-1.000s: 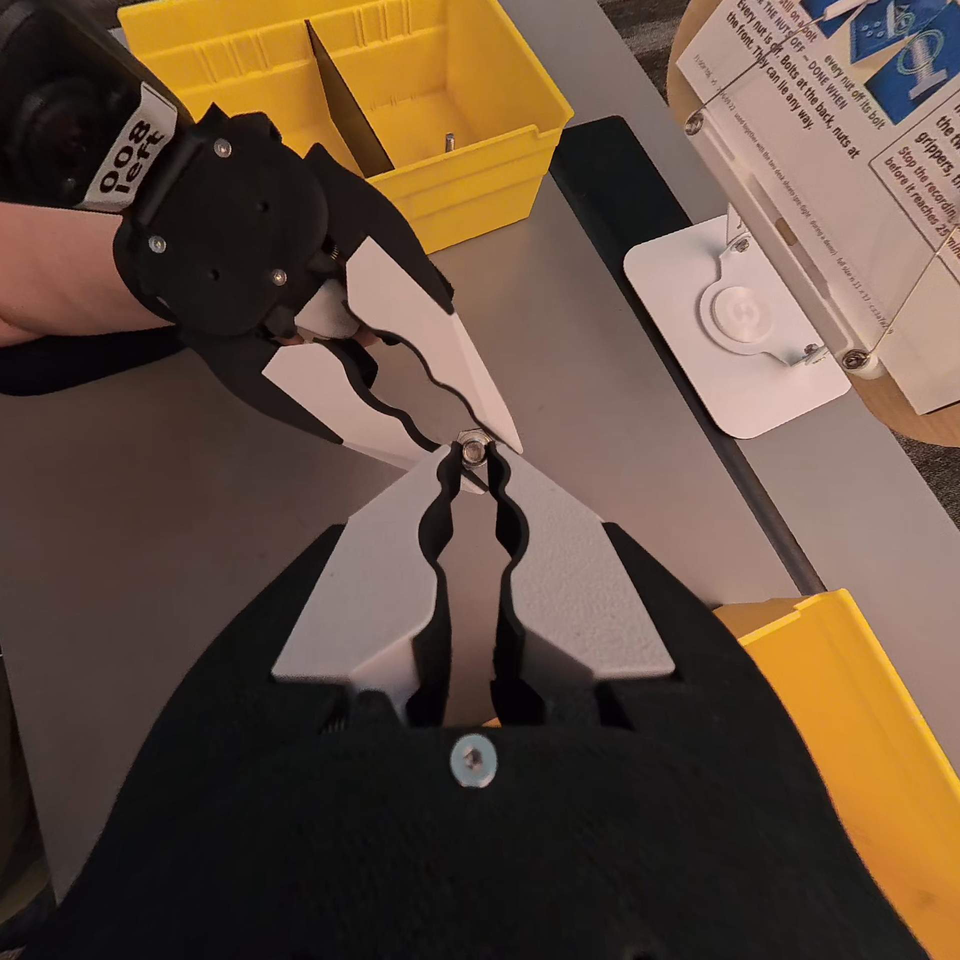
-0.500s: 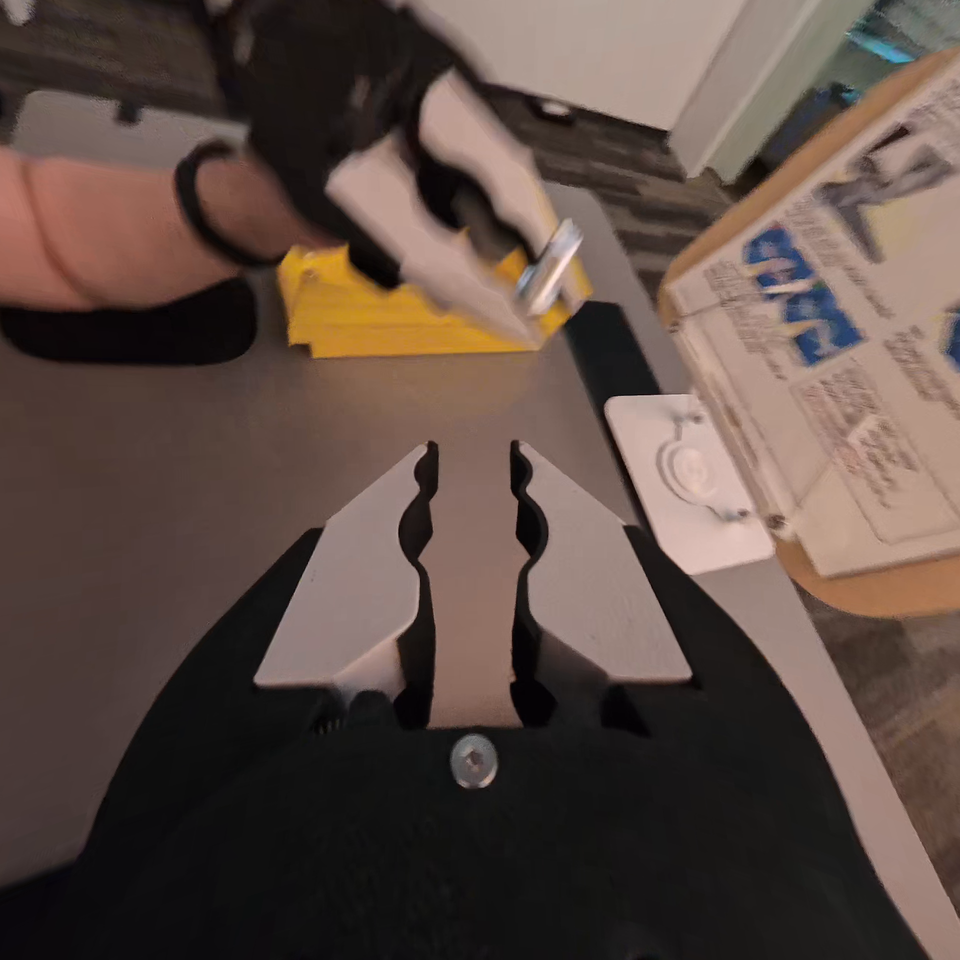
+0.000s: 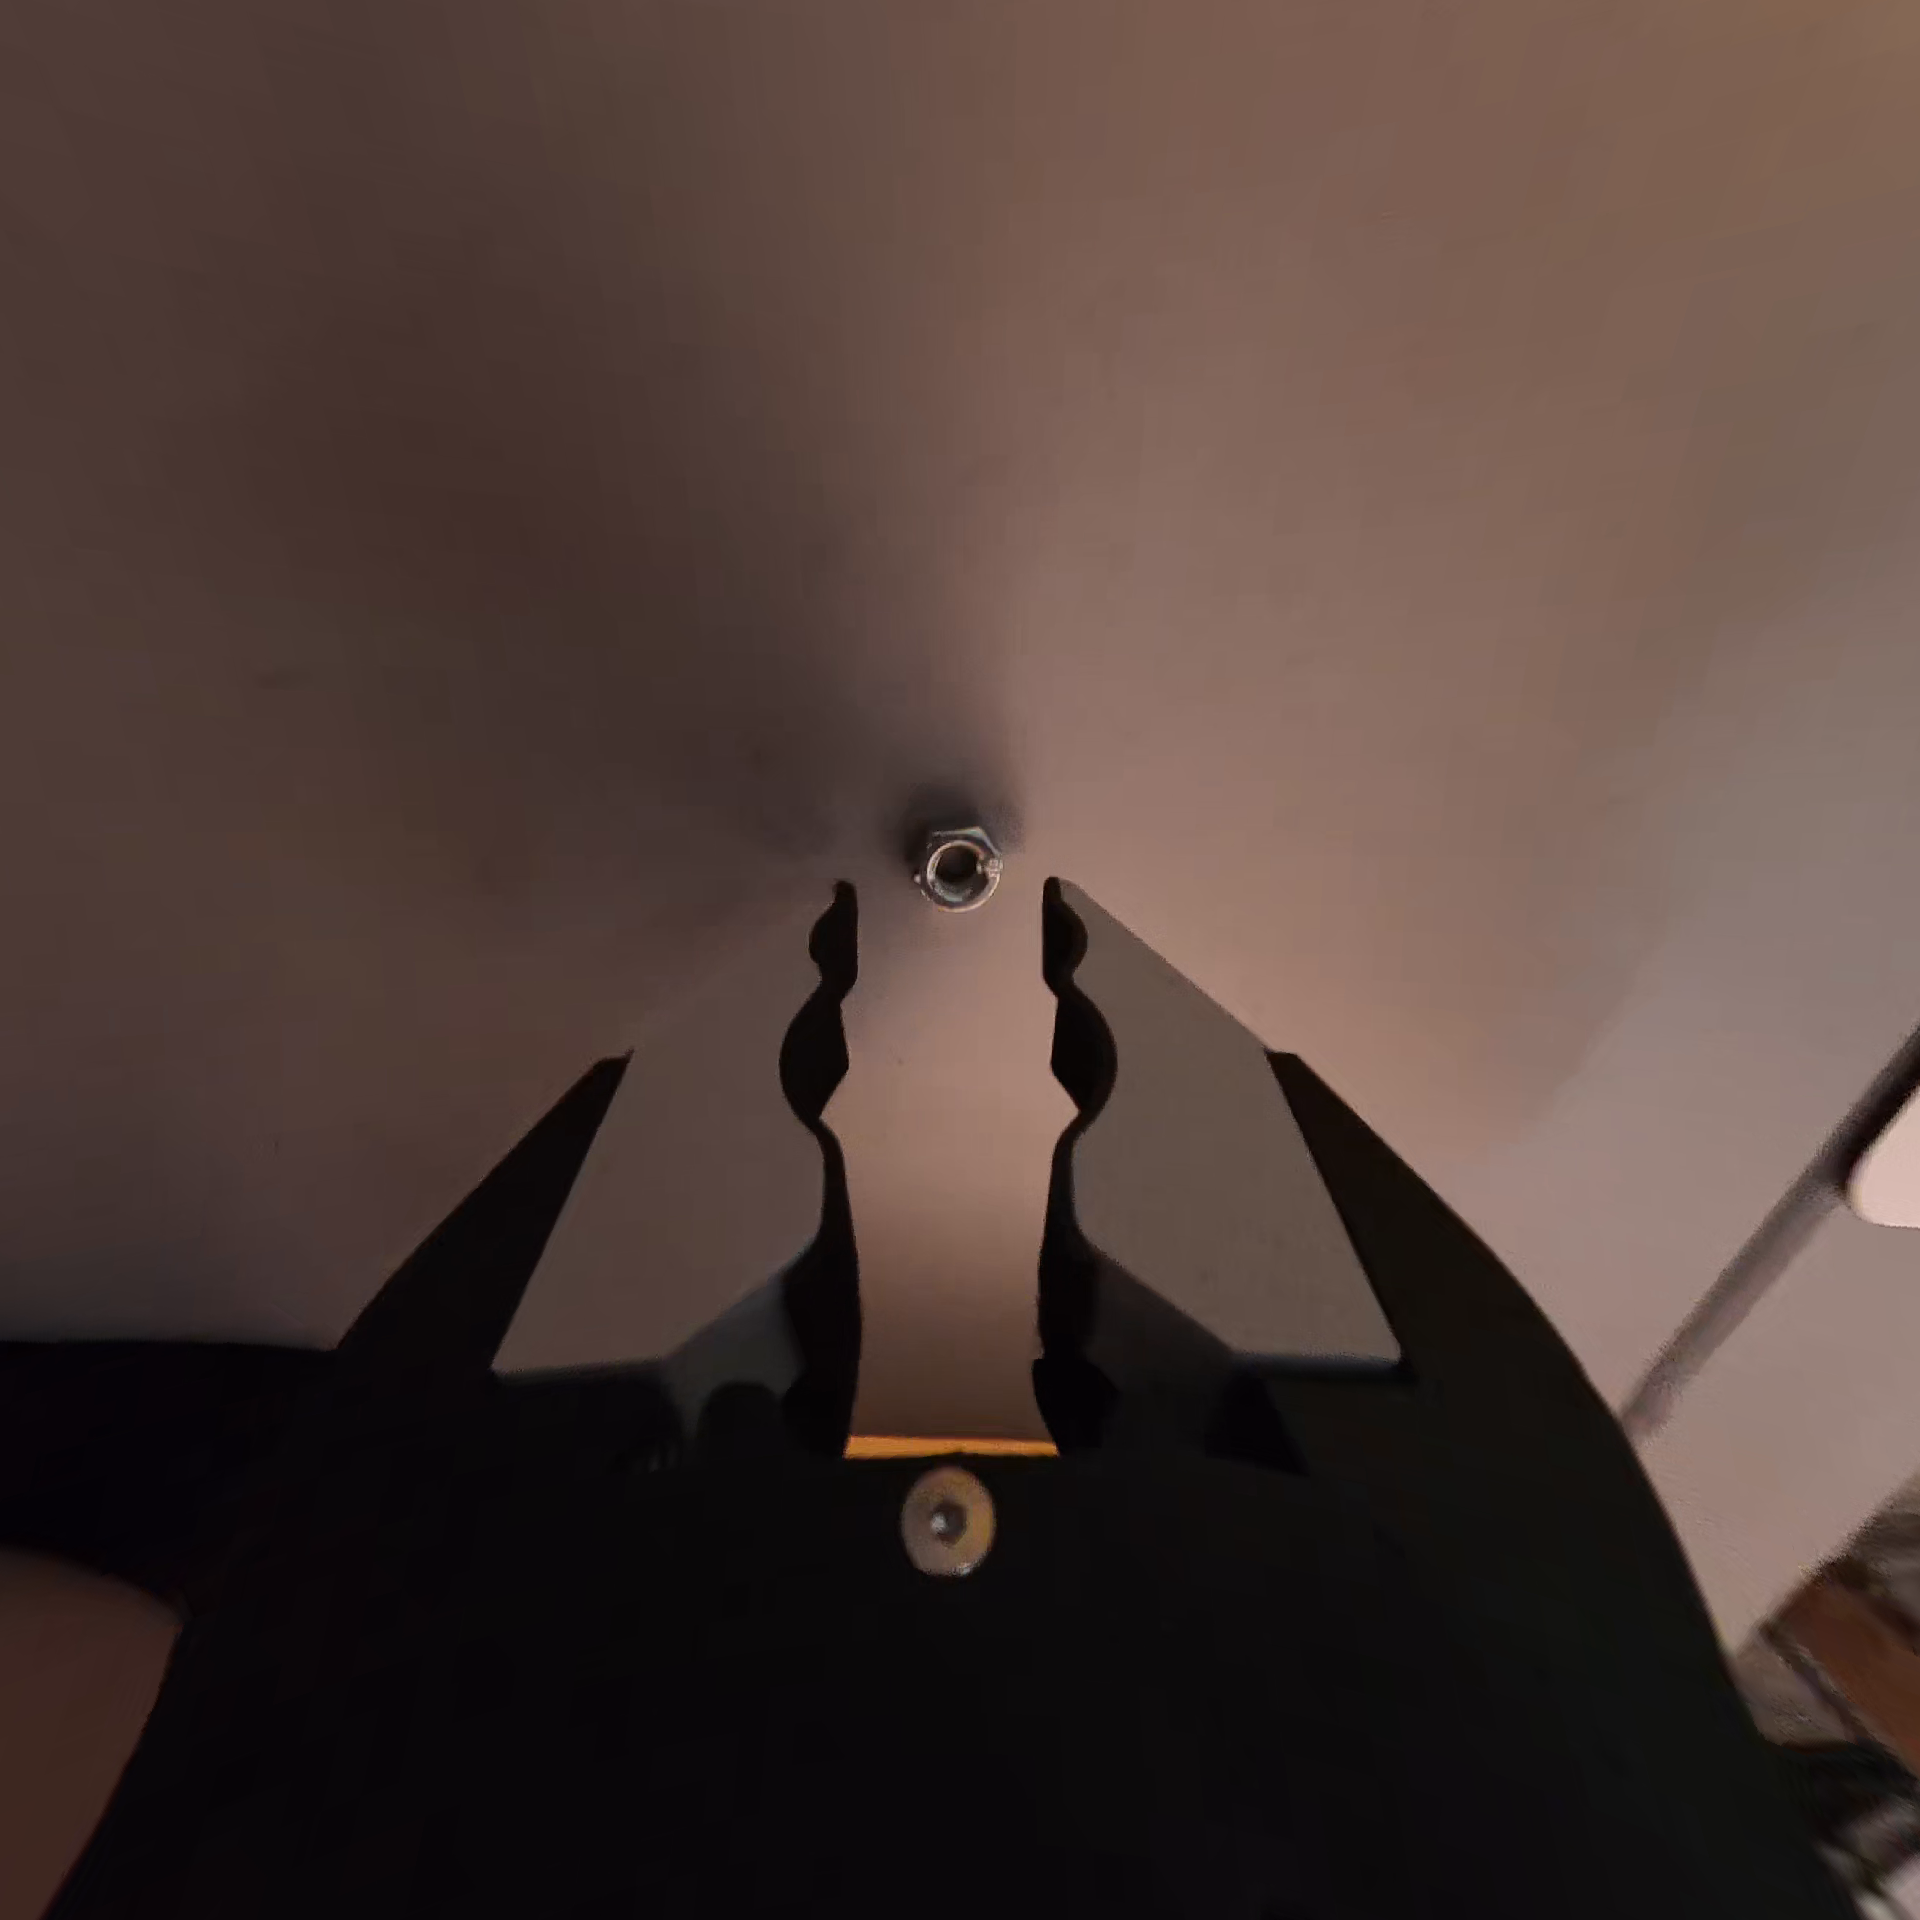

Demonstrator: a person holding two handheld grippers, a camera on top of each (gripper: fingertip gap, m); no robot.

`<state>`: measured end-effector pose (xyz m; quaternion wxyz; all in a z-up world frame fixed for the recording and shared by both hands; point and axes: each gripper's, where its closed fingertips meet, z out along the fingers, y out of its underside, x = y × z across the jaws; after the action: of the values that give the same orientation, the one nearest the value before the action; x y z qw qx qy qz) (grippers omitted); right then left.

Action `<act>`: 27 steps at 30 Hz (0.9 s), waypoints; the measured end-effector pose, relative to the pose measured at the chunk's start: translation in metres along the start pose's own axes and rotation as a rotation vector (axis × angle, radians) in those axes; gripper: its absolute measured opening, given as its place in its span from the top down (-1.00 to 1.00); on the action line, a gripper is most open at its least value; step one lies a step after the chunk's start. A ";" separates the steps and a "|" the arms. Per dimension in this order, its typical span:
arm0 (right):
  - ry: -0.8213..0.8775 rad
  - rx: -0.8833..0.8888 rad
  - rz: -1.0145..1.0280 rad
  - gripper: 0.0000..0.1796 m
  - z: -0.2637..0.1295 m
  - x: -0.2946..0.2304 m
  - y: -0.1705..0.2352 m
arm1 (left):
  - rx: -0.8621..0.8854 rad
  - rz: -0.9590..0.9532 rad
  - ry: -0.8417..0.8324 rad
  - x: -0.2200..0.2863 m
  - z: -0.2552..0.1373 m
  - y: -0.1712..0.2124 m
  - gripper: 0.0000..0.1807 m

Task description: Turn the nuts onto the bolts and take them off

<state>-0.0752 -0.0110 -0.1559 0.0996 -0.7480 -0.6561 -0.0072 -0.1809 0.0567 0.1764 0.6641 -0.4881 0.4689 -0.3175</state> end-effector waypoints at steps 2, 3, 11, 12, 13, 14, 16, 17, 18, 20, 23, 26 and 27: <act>-0.039 0.019 0.100 0.60 0.001 0.001 -0.003 | -0.001 0.011 -0.002 0.001 -0.001 -0.002 0.81; -0.054 0.023 0.152 0.61 0.001 0.002 -0.005 | -0.001 0.014 0.000 0.002 -0.001 -0.002 0.81; -0.112 0.000 0.277 0.74 0.011 0.004 -0.003 | -0.022 0.050 0.006 0.010 0.003 -0.001 0.81; -0.113 -0.002 0.277 0.77 0.011 0.004 -0.003 | -0.024 0.051 0.007 0.010 0.004 0.000 0.81; -0.105 -0.006 0.272 0.78 0.012 0.005 -0.003 | -0.026 0.053 0.008 0.011 0.004 0.000 0.81; -0.093 -0.010 0.264 0.81 0.012 0.006 -0.002 | -0.026 0.053 0.008 0.011 0.005 0.001 0.81; -0.089 -0.023 0.240 0.83 0.012 0.006 0.000 | -0.030 0.052 0.007 0.011 0.006 0.002 0.81; -0.082 -0.034 0.218 0.83 0.011 0.006 0.002 | -0.031 0.050 0.002 0.009 0.007 0.003 0.81; -0.061 -0.043 0.193 0.83 0.010 0.008 0.004 | -0.031 0.046 -0.006 0.008 0.008 0.004 0.81; -0.060 -0.013 0.162 0.83 -0.001 0.005 0.000 | -0.033 0.029 -0.010 0.007 0.011 0.008 0.81; -0.076 0.158 0.091 0.83 -0.042 -0.006 -0.018 | -0.067 -0.004 0.014 0.013 0.026 0.022 0.81; -0.021 0.352 0.000 0.83 -0.101 -0.020 -0.027 | -0.117 -0.005 0.080 0.036 0.051 0.047 0.81; 0.020 0.414 -0.021 0.83 -0.121 -0.022 -0.027 | -0.134 0.001 0.112 0.049 0.061 0.056 0.81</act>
<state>-0.0906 -0.0489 -0.0365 0.2577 -0.7045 -0.6504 0.1192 -0.1089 0.0532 0.1130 0.6027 -0.5129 0.5256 -0.3120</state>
